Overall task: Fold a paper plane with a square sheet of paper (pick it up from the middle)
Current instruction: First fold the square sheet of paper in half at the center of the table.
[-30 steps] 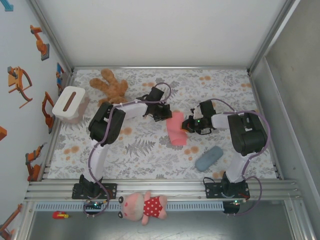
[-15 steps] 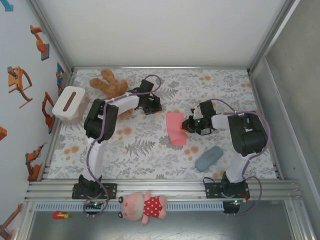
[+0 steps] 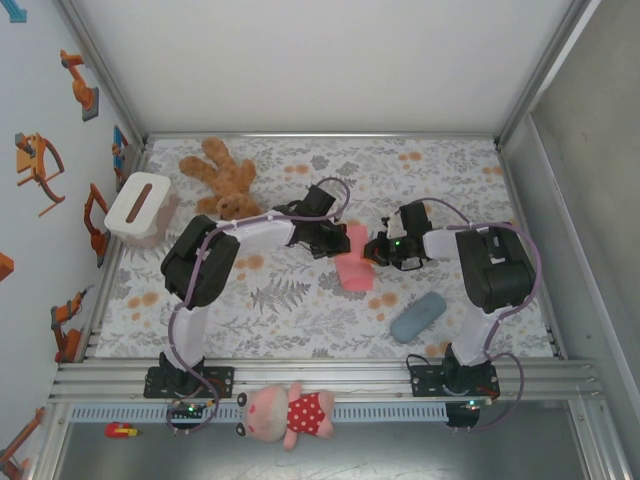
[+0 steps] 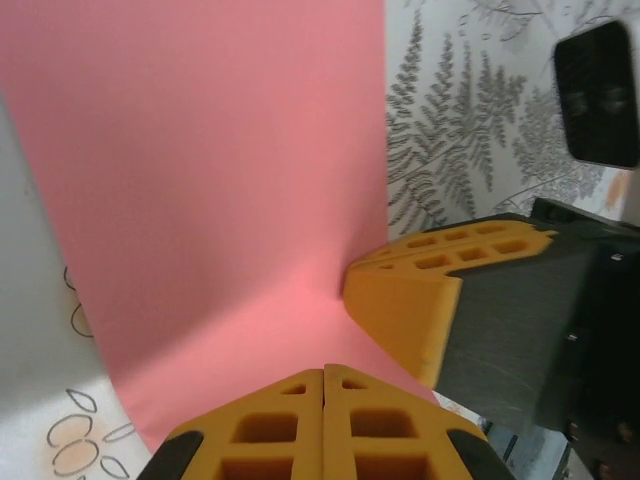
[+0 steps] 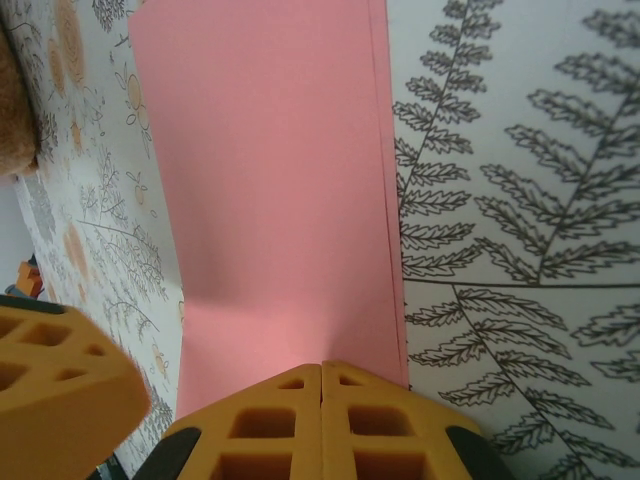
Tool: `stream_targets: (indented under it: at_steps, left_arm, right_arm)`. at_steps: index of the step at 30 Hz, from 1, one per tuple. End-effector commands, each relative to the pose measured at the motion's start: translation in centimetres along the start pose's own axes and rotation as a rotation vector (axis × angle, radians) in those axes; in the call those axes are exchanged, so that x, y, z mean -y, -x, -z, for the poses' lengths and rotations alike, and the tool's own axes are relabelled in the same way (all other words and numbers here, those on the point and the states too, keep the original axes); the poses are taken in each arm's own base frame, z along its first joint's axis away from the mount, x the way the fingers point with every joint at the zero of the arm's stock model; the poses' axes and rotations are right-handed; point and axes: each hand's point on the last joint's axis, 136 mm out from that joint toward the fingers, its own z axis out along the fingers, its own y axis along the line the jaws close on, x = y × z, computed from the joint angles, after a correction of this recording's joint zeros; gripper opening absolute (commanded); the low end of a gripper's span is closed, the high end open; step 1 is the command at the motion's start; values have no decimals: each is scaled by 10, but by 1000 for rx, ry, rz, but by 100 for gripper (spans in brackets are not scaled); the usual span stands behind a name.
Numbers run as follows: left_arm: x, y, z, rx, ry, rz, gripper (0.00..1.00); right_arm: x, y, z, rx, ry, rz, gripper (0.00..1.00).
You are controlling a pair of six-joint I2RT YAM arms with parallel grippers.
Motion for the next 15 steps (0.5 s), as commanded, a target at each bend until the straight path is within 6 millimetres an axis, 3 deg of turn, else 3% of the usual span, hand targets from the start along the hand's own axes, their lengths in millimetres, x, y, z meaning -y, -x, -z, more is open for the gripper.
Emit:
stream_targets:
  at_steps: [1, 11, 15]
  left_arm:
    - [-2, -4, -6, -38, -12, 38, 2]
    - [-29, -14, -18, -88, 56, 41, 0]
    - [-52, -28, -14, -129, 102, 26, 0]
  right_arm:
    - [109, -51, -6, -79, -407, -167, 0]
    - [109, -50, -6, -78, -412, -168, 0]
    - [109, -49, -5, -77, -418, -169, 0]
